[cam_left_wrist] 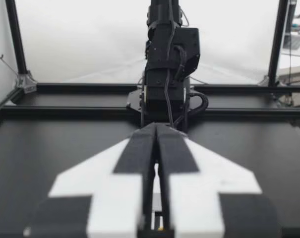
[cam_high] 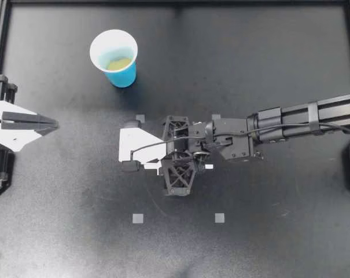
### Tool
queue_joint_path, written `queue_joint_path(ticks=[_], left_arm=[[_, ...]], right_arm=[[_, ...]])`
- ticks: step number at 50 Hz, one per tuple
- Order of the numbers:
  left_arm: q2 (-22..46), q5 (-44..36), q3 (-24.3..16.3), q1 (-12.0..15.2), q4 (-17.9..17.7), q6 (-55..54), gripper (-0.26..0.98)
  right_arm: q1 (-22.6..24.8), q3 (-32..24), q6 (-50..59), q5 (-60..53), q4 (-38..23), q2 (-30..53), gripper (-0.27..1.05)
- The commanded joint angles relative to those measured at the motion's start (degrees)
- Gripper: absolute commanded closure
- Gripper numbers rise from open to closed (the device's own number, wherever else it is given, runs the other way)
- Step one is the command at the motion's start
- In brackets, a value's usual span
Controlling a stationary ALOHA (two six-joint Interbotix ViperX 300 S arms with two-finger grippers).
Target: Pick up the screwdriver with the right arm, hand it over to the left arm then place it into the cup.
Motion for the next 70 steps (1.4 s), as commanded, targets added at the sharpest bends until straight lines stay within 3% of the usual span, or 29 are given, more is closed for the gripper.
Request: queue_joint_path(ticks=[1, 12, 22, 36, 47, 56, 70], left_arm=[[0.26, -0.44, -0.7, 0.09, 0.0, 0.0, 0.61], [1.76, -0.97, -0.62, 0.09, -0.09, 0.0, 0.6], [7.03, -3.78, -0.79, 0.09, -0.44, -0.18, 0.46], [15.64, -10.99, -2.55, 0.09, -0.97, -0.53, 0.1], [22.94, -15.12, -5.63, 0.09, -0.79, -3.78, 0.07], [28.48, -20.3, -7.56, -0.18, 0.62, -7.21, 0.07], [35.6, -25.75, -11.34, -0.18, 2.02, -10.46, 0.07]], right_arm=[[0.09, -0.97, 0.18, -0.26, 0.09, -1.76, 0.67], [0.53, 0.0, 0.7, -0.62, 0.26, -4.31, 0.76], [1.14, 5.1, 4.04, -7.82, 0.26, -10.9, 0.76], [1.23, 20.83, 10.63, -33.22, 0.26, -23.2, 0.76], [1.14, 30.41, 11.25, -55.81, 0.44, -27.77, 0.76], [0.18, 31.03, 10.81, -62.75, 0.44, -26.98, 0.76], [-0.26, 27.25, 7.12, -64.78, 0.35, -25.14, 0.76]])
